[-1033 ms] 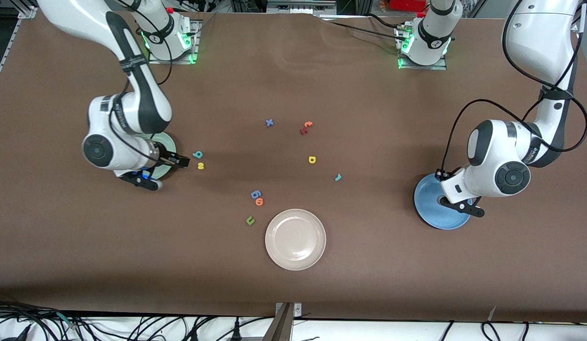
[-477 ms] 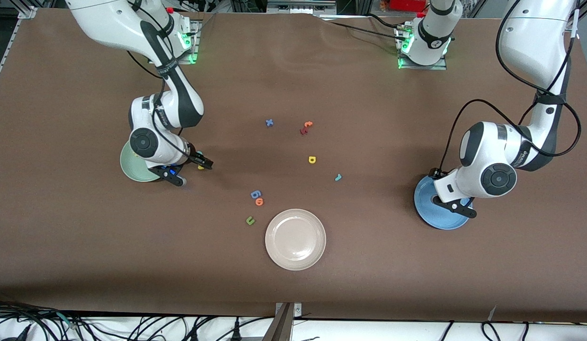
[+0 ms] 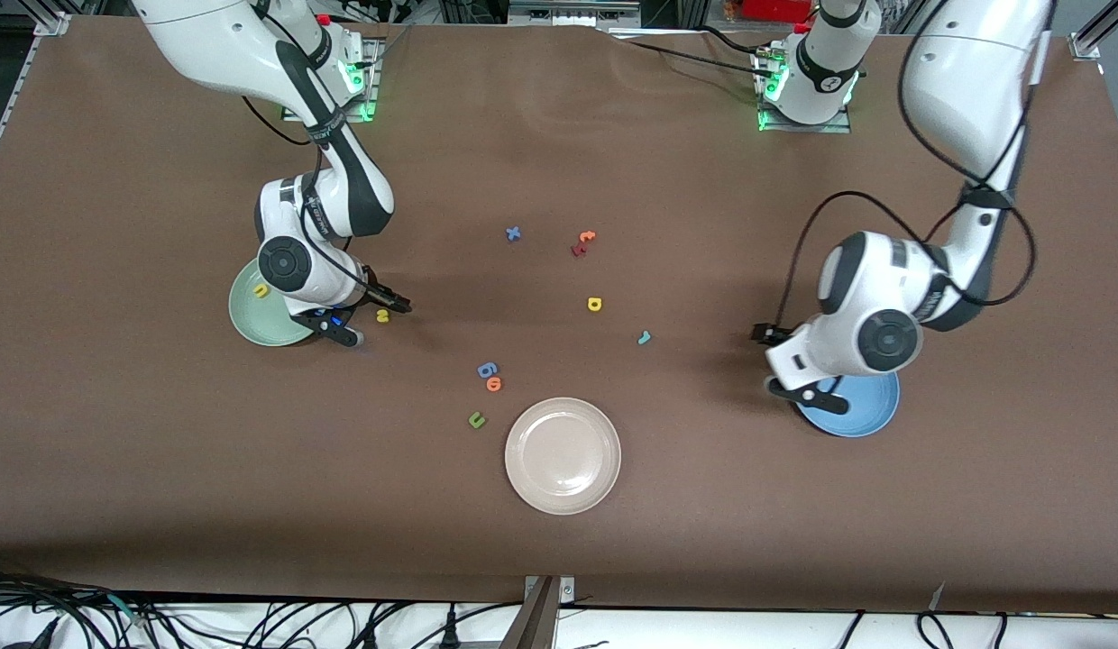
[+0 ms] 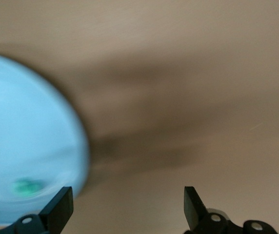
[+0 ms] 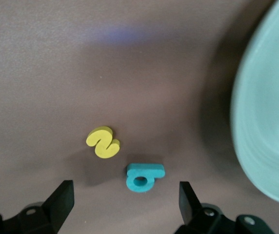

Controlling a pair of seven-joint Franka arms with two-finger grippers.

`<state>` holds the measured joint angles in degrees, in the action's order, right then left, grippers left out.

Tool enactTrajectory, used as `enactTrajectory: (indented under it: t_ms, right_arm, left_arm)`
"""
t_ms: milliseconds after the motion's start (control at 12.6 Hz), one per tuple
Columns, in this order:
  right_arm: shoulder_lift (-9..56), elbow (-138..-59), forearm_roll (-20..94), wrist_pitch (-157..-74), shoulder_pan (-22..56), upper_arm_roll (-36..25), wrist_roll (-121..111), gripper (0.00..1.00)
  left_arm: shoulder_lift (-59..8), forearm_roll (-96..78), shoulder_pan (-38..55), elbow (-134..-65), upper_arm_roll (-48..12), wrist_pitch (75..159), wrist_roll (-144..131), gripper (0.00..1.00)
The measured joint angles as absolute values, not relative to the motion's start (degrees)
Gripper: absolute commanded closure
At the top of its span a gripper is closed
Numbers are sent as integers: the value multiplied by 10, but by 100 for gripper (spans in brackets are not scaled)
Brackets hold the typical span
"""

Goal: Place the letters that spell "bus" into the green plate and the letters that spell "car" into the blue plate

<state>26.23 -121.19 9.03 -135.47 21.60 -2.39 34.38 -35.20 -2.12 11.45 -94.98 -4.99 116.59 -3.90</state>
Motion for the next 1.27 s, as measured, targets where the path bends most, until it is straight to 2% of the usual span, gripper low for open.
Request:
enactTrajectory:
  t_ms: [238, 318, 477, 556, 636, 874, 953, 1271]
  right_arm:
    - [262, -1240, 90, -1397, 217, -24, 306, 5]
    - [262, -1243, 90, -1399, 217, -24, 301, 14]
    - [260, -1244, 90, -1400, 217, -24, 296, 38]
    - [258, -1244, 90, -1400, 217, -24, 294, 45]
    - [256, -1244, 90, -1401, 217, -24, 292, 50]
    - [253, -1245, 90, -1401, 217, -24, 288, 76]
    - [252, -1245, 90, -1400, 217, -24, 287, 82]
    - [251, -1245, 90, -1398, 217, -24, 287, 83]
  left_arm:
    - [-376, -32, 199, -936, -53, 1219, -189, 0]
    - [-378, -32, 218, -935, -53, 1228, -219, 0]
    - [-382, -32, 243, -934, -53, 1256, -259, 2]
    - [-388, -32, 252, -934, -53, 1270, -265, 6]
    - [-395, -32, 260, -934, -53, 1279, -266, 6]
    - [-410, -30, 270, -934, -53, 1295, -251, 6]
    - [-412, -27, 276, -934, -53, 1300, -249, 7]
    - [-421, 0, 285, -934, -52, 1305, -247, 18]
